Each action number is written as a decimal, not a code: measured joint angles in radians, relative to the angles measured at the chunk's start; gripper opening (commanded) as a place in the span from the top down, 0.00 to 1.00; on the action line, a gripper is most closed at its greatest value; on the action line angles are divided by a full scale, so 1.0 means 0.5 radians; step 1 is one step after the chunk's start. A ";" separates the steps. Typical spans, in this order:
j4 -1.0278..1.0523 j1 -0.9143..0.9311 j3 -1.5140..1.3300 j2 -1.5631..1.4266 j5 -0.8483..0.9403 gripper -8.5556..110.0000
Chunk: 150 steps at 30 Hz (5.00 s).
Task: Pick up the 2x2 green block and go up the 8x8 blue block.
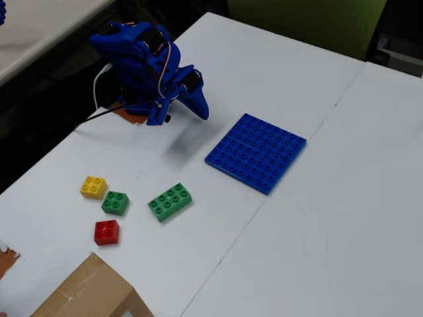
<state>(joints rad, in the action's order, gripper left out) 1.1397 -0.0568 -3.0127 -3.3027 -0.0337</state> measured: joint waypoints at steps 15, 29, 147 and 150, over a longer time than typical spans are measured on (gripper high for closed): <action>0.000 0.000 0.000 0.000 0.000 0.93; -0.095 -0.117 -0.092 0.000 1.338 0.93; 0.684 2.255 3.991 4.498 3.636 0.68; 0.684 2.255 3.991 4.510 3.617 0.69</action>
<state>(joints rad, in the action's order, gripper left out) 1.4818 1.0707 -1.0170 -1.0477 1.7748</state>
